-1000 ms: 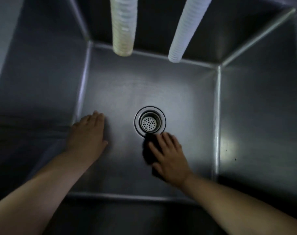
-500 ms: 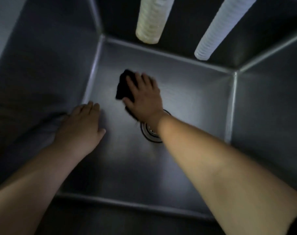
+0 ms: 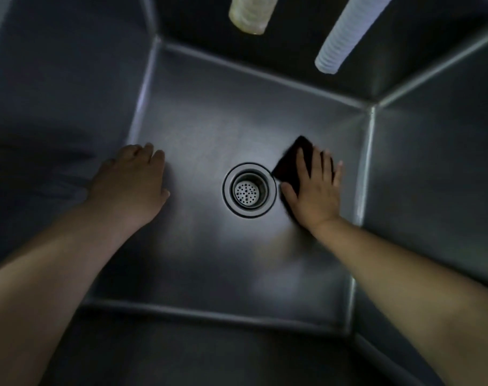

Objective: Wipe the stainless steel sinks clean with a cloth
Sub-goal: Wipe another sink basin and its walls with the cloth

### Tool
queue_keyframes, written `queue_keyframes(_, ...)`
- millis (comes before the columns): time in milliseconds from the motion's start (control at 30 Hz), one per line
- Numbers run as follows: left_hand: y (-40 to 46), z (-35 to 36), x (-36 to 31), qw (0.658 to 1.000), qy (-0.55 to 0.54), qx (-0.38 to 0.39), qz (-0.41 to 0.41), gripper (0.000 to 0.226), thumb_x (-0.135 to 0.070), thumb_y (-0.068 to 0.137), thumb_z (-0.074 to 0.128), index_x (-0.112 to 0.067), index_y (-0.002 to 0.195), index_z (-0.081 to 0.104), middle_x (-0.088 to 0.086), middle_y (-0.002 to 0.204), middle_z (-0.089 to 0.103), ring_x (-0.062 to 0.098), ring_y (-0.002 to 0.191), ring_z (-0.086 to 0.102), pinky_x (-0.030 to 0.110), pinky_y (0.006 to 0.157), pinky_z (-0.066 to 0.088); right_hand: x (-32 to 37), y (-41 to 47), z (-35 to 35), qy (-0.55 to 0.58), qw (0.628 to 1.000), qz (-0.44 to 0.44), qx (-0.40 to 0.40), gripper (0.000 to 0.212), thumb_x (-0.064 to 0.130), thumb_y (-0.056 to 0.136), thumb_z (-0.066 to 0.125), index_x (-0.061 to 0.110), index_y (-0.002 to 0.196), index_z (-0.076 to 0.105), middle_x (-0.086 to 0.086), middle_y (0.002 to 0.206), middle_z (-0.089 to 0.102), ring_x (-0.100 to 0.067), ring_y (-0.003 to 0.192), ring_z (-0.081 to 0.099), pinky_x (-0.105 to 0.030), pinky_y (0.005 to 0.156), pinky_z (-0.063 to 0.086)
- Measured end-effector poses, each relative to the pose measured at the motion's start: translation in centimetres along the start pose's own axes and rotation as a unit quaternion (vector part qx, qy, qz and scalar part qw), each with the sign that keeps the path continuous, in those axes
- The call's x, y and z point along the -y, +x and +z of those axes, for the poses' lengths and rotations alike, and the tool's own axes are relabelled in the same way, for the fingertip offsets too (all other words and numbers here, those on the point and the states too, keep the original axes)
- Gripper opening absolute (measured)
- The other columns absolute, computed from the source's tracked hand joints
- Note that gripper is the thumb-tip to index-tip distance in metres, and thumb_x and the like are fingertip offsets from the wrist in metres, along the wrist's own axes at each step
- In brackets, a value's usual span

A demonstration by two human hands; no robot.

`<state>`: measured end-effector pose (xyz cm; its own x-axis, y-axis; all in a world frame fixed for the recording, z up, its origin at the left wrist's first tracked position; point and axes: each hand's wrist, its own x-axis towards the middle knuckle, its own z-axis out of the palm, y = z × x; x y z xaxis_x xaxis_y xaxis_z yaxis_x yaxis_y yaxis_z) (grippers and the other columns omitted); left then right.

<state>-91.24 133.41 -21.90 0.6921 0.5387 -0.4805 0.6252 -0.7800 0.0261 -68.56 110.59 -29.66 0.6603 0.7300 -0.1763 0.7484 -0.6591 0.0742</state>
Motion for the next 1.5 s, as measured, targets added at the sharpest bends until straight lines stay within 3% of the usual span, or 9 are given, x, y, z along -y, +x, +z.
queue_keyframes(167,-0.3,-0.3,-0.3,1.000,-0.009,-0.011,0.013,0.068,-0.038,0.087,0.058,-0.009,0.142,0.030,0.010,0.152,0.026,0.028,0.139,0.020,0.045,0.106,0.031,4.3,-7.7,1.4,-0.005,0.986,-0.168,0.009,0.092,0.060,0.076,0.053,0.005,0.146,0.029,-0.024,0.154,0.020,-0.044,0.142,0.014,-0.058,0.114,0.005)
queue_keyframes(300,-0.2,-0.2,-0.5,1.000,-0.010,0.010,0.011,0.065,-0.040,0.088,0.056,-0.009,0.141,0.031,0.008,0.152,0.027,0.027,0.139,0.018,0.045,0.107,0.030,6.2,-13.2,3.0,0.002,0.959,-0.283,0.026,0.093,0.066,0.078,0.049,0.014,0.150,0.020,-0.022,0.155,0.017,-0.047,0.142,0.008,-0.068,0.109,0.008)
queue_keyframes(433,-0.2,0.2,-0.6,0.999,0.005,0.032,0.018,0.068,-0.041,0.089,0.054,-0.010,0.143,0.027,0.007,0.154,0.022,0.026,0.141,0.016,0.044,0.110,0.029,3.8,-13.6,3.1,-0.019,0.931,-0.364,0.016,0.082,0.067,0.079,0.044,0.025,0.148,0.027,-0.013,0.155,0.020,-0.044,0.141,0.015,-0.073,0.104,0.008)
queue_keyframes(500,-0.2,0.1,-0.7,0.999,0.020,0.030,0.026,0.068,-0.042,0.089,0.052,-0.011,0.144,0.026,0.007,0.155,0.021,0.025,0.141,0.016,0.042,0.110,0.028,2.3,-12.3,3.0,-0.018,0.950,-0.312,0.017,0.077,0.064,0.078,0.044,0.027,0.145,0.035,-0.012,0.153,0.028,-0.044,0.140,0.018,-0.076,0.101,0.014)
queue_keyframes(567,-0.2,0.0,-0.8,0.999,0.032,0.015,0.038,0.068,-0.042,0.089,0.053,-0.011,0.144,0.027,0.008,0.154,0.023,0.025,0.140,0.018,0.042,0.108,0.028,0.7,-10.2,2.7,-0.013,0.982,-0.187,0.022,0.076,0.060,0.077,0.044,0.025,0.144,0.038,-0.013,0.153,0.031,-0.043,0.140,0.019,-0.073,0.103,0.019)
queue_keyframes(733,-0.4,-0.6,-0.9,0.998,0.041,-0.017,0.035,0.061,-0.040,0.088,0.054,-0.013,0.139,0.034,0.005,0.149,0.032,0.023,0.136,0.025,0.040,0.102,0.032,-2.3,-0.7,0.9,0.020,0.996,0.084,0.013,0.069,0.054,0.089,0.035,0.023,0.150,0.023,-0.011,0.158,0.017,-0.036,0.144,0.011,-0.056,0.114,0.004)
queue_keyframes(967,0.0,-1.0,-0.3,0.998,0.056,-0.022,0.007,0.054,-0.040,0.089,0.050,-0.016,0.135,0.036,0.002,0.141,0.038,0.022,0.129,0.035,0.037,0.094,0.037,0.0,11.9,-0.6,0.065,0.975,0.212,-0.010,0.074,0.059,0.093,0.027,0.020,0.152,0.006,-0.015,0.159,0.001,-0.037,0.145,-0.005,-0.056,0.114,-0.004)
queue_keyframes(1267,0.2,-1.6,0.3,0.994,0.077,-0.043,-0.061,0.033,-0.023,0.091,0.051,-0.015,0.121,0.043,0.003,0.124,0.047,0.024,0.117,0.044,0.035,0.086,0.040,8.4,14.1,-1.0,0.073,0.990,0.109,-0.044,0.073,0.059,0.092,0.023,0.021,0.152,0.007,-0.019,0.158,0.004,-0.040,0.144,0.002,-0.059,0.112,-0.002)
queue_keyframes(1500,-0.1,-2.6,0.1,0.993,0.010,-0.105,-0.052,0.021,-0.013,0.091,0.048,-0.014,0.111,0.053,0.006,0.116,0.056,0.028,0.108,0.050,0.037,0.077,0.039,16.8,9.2,-0.9,0.072,0.976,-0.204,-0.018,0.066,0.057,0.094,0.030,0.028,0.151,0.015,-0.011,0.159,0.008,-0.037,0.145,0.002,-0.059,0.112,-0.002)
